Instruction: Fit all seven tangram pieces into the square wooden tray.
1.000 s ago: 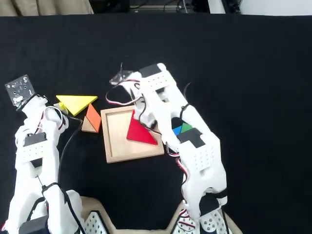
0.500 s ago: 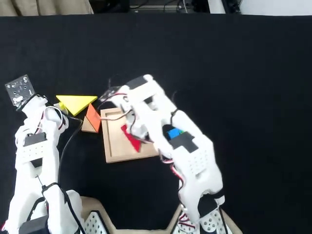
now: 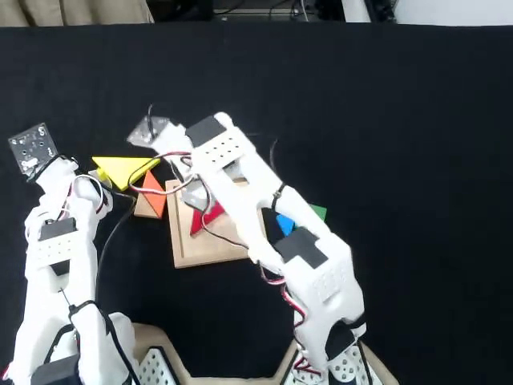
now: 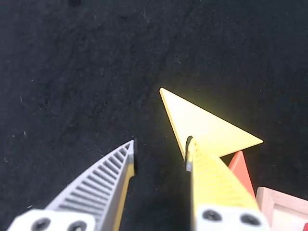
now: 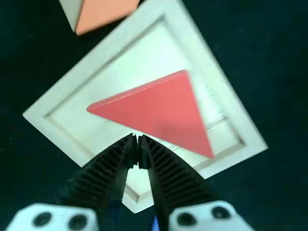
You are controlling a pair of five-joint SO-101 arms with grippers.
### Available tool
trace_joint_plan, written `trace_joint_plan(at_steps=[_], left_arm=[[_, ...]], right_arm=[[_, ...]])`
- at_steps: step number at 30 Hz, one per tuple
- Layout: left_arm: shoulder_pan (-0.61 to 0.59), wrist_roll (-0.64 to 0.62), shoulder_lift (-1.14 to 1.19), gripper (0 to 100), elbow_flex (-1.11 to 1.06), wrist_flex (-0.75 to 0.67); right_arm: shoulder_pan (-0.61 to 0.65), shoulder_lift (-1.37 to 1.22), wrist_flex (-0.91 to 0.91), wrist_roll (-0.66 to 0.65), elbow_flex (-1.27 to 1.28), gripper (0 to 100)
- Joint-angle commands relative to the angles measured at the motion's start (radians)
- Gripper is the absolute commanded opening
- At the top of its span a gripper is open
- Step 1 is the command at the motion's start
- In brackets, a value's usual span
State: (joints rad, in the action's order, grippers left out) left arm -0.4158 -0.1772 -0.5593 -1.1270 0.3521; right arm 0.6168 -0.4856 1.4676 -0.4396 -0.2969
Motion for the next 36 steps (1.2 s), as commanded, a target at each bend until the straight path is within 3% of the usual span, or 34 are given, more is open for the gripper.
trace_joint_plan(at_steps=[1, 4, 12, 26, 30, 36], left_arm=[[0.005, -0.005, -0.021, 18, 0.007, -0.025], [0.005, -0.005, -0.021, 18, 0.007, -0.025], [0.008, -0.005, -0.021, 18, 0.008, -0.025], [0.008, -0.005, -0.021, 18, 0.01, -0.026], [0.008, -0.005, -0.021, 18, 0.01, -0.026], [0.007, -0.005, -0.021, 18, 0.01, -0.026]], right_arm=[[-0.094, 0.056, -0.091, 0.012, -0.031, 1.1], [-0.138, -0.001, -0.164, 0.012, -0.004, 1.1], [-0.138, -0.105, -0.16, 0.012, 0.001, 1.1], [-0.138, -0.096, 0.195, -0.06, -0.015, 1.1], [-0.14, 0.005, 0.137, -0.017, -0.013, 1.1], [-0.083, -0.002, -0.15, 0.123, 0.019, 1.1]])
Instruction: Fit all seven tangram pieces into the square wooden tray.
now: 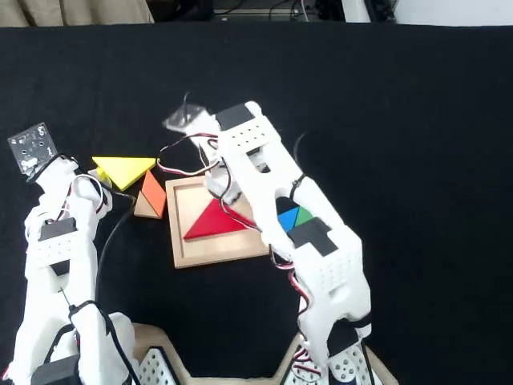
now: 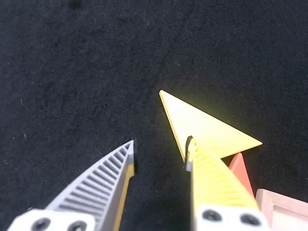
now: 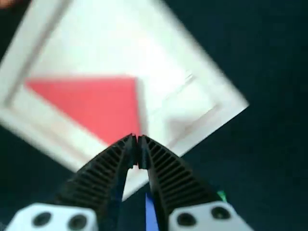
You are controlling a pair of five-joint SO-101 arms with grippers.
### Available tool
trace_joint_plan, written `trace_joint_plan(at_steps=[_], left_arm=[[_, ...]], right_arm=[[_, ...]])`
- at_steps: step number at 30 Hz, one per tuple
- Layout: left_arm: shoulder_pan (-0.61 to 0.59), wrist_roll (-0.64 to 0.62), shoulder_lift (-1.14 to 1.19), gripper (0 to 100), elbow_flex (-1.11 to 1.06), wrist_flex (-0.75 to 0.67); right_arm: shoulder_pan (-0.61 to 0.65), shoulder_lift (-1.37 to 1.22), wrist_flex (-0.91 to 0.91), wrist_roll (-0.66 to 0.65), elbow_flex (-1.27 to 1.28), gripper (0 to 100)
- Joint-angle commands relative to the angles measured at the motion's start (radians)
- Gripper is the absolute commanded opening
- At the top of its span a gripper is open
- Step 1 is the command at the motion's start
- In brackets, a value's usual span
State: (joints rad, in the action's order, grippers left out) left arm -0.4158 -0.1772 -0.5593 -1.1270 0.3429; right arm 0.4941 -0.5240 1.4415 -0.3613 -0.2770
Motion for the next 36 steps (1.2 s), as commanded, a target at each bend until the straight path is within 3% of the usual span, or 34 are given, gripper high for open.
trace_joint_plan(at_steps=[1, 6, 14, 22, 29, 36], left_arm=[[0.005, -0.005, -0.021, 18, 0.008, -0.017], [0.005, -0.005, -0.021, 18, 0.008, -0.017], [0.005, -0.005, -0.021, 18, 0.01, -0.017], [0.007, -0.005, -0.021, 18, 0.01, -0.017], [0.005, -0.005, -0.021, 18, 0.01, -0.017], [0.005, -0.005, -0.021, 18, 0.008, -0.017]], right_arm=[[0.054, 0.016, -0.16, 0.048, -0.002, 1.1], [0.094, -0.09, -0.198, 0.054, -0.053, 1.1], [0.097, -0.17, -0.044, 0.13, -0.143, 1.1], [0.124, -0.168, 0.106, 0.137, -0.139, 1.1], [0.226, -0.166, 0.141, 0.138, -0.076, 1.1], [0.166, -0.01, 0.141, 0.173, -0.074, 1.1]])
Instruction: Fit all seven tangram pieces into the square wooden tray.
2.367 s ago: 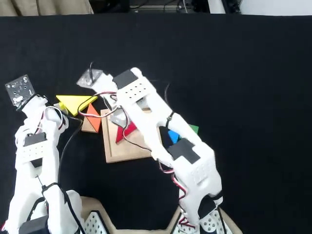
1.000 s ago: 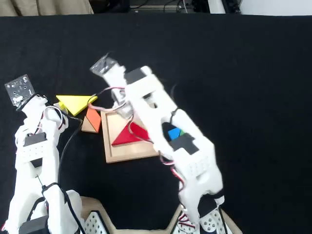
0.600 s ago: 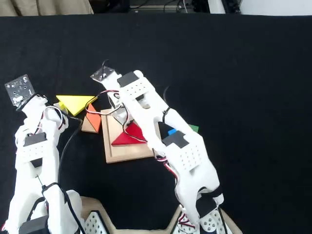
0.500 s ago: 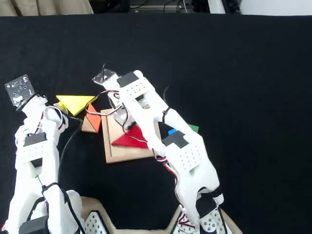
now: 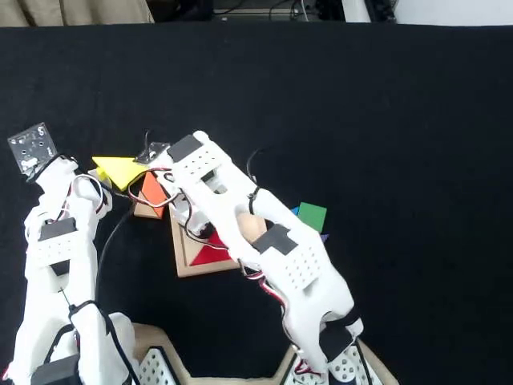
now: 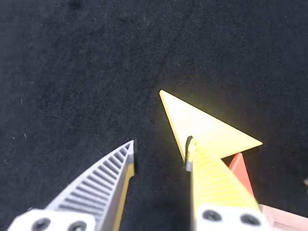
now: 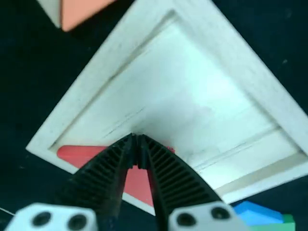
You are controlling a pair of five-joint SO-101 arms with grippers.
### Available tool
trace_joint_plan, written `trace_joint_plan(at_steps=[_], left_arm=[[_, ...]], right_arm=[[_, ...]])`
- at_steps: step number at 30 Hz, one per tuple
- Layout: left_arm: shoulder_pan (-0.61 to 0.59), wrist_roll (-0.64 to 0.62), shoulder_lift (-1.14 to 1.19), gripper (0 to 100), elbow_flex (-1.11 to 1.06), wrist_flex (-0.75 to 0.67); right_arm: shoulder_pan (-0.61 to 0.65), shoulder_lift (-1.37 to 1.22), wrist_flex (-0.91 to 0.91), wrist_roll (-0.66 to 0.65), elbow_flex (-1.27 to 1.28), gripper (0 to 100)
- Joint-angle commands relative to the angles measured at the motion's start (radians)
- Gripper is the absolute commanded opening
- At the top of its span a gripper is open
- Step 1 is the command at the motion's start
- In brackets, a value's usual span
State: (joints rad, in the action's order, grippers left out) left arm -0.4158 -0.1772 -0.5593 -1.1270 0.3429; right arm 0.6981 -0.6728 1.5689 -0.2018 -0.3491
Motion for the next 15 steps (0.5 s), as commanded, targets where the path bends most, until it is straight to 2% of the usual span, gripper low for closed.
trace_joint_plan(at_steps=[1, 7, 10, 12, 15], left_arm=[[0.005, -0.005, -0.021, 18, 0.008, -0.017], [0.018, -0.008, -0.028, 18, 0.013, -0.015], [0.068, 0.014, -0.028, 19, 0.036, 0.0], [0.101, 0.092, -0.025, 19, 0.097, 0.075], [0.143, 0.258, -0.018, 19, 0.252, 0.269]], right_arm=[[-0.061, 0.188, 0.012, 0.014, -0.002, 1.1], [-0.23, 0.495, -0.011, 0.044, 0.036, 1.1], [-0.299, 0.595, -0.06, 0.086, 0.137, 1.1], [-0.338, 0.648, -0.112, 0.083, 0.229, 1.1], [-0.388, 0.719, -0.199, 0.083, 0.383, 1.1]])
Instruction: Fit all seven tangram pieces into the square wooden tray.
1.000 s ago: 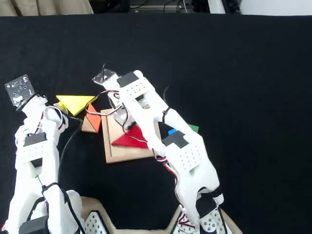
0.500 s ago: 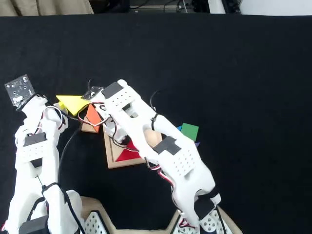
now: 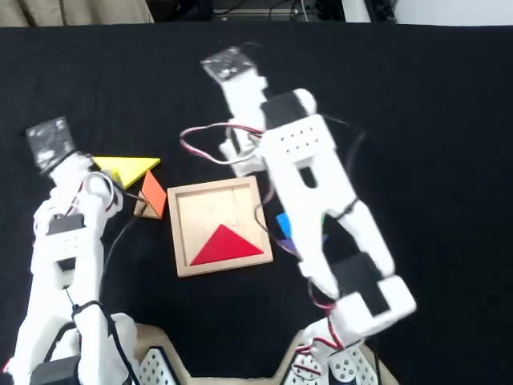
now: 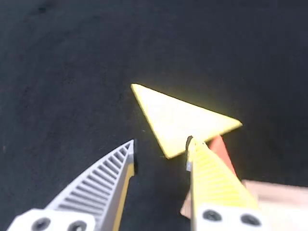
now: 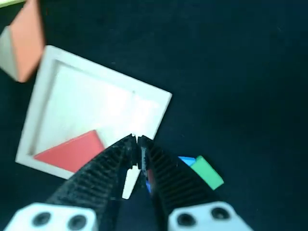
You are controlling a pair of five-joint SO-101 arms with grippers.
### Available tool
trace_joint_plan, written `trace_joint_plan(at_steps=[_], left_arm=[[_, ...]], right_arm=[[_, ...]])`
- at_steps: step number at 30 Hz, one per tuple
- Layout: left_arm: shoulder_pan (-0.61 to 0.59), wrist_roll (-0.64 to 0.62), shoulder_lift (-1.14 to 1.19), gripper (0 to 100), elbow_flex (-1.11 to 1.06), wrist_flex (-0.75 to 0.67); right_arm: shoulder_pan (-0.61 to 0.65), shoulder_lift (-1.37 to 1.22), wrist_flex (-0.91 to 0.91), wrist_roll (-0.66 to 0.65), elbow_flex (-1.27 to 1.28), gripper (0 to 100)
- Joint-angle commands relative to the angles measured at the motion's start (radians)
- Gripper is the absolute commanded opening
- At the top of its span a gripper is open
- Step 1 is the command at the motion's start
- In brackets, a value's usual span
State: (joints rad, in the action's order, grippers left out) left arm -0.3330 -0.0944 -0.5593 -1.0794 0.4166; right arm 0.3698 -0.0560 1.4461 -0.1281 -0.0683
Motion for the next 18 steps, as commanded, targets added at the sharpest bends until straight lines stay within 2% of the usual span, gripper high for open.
trace_joint_plan(at_steps=[1, 9, 14, 18], left_arm=[[0.064, 0.241, -0.018, 19, 0.254, 0.253], [0.13, 0.72, -0.017, 18, 0.578, 0.675], [0.185, 1.068, 0.058, 18, 0.647, 0.792], [0.174, 1.235, 0.195, 18, 0.757, 0.867]], right_arm=[[-0.078, 0.124, -0.104, 0.009, 0.151, 1.1], [-0.153, 0.213, -0.416, 0.009, 0.487, 1.1], [-0.15, 0.197, -0.585, 0.015, 0.601, 1.1], [-0.164, 0.193, -0.646, 0.017, 0.644, 1.1]])
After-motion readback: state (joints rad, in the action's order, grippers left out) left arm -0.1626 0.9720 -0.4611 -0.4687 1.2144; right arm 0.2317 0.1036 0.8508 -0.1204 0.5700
